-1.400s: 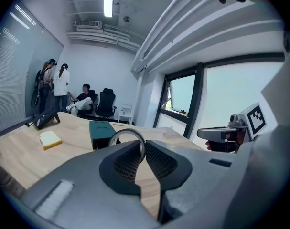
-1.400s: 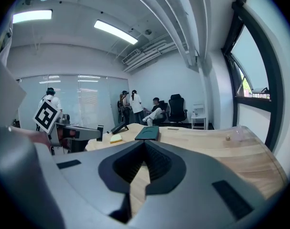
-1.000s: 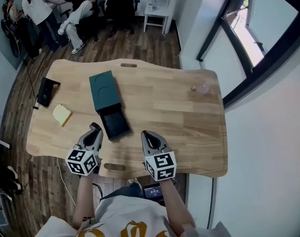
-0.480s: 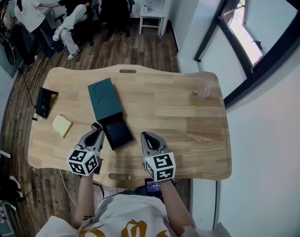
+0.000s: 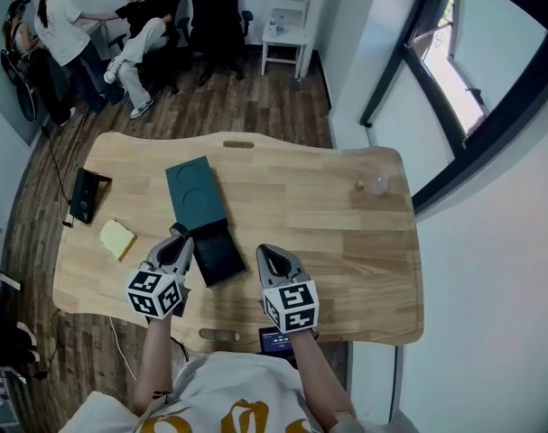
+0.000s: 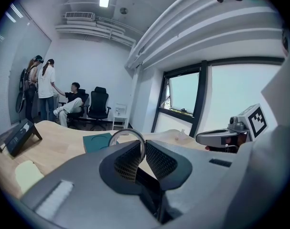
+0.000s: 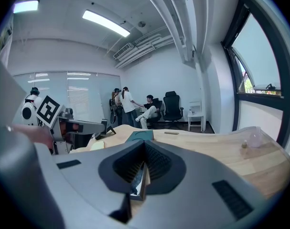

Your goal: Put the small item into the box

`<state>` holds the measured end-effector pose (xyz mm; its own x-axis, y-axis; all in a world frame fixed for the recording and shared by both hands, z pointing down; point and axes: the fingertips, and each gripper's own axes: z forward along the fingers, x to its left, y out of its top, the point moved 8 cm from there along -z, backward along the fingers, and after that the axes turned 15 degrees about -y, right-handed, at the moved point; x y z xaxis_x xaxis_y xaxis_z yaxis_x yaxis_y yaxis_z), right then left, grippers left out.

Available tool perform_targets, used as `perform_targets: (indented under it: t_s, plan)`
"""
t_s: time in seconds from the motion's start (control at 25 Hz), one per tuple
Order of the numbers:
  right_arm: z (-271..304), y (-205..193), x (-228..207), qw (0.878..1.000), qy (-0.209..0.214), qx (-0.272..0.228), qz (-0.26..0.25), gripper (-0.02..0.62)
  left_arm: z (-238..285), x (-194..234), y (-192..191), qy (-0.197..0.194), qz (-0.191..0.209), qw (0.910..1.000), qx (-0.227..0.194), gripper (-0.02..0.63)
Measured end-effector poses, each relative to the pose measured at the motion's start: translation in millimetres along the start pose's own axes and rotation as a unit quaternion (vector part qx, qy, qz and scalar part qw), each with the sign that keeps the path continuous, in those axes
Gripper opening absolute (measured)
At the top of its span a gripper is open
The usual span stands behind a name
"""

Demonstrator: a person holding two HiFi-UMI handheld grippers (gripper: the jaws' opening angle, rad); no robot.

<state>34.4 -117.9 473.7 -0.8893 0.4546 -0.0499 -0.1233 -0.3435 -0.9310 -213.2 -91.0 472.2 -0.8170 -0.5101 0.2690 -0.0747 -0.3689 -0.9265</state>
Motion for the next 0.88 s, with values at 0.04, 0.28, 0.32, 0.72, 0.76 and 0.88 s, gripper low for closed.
perform_targets:
  t_s: [0.04, 0.28, 0.32, 0.72, 0.76, 0.88]
  plan:
    - [2, 0, -1, 1.0, 0.001, 0.001, 0.001, 0.005, 2, 1, 1, 0.0, 0.001, 1.0, 0.003, 0.036]
    - [15, -1, -3, 1.0, 0.003, 0.011, -0.01, 0.005, 8, 10, 0, 0.003, -0.001, 0.9999, 0.016, 0.037]
    - [16, -2, -3, 1.0, 0.004, 0.012, -0.01, 0.005, 8, 11, -1, 0.004, -0.002, 0.9998, 0.017, 0.036]
    - [31, -18, -10, 0.999, 0.006, 0.036, 0.011, 0.005, 17, 21, -13, 0.007, -0.013, 0.9994, 0.033, 0.035]
    - [32, -18, -10, 0.999, 0.007, 0.038, 0.009, 0.005, 18, 22, -15, 0.008, -0.015, 0.9993, 0.034, 0.035]
    - [35, -21, -11, 0.999, 0.007, 0.042, 0.009, 0.005, 21, 23, -18, 0.007, -0.018, 0.9991, 0.039, 0.036]
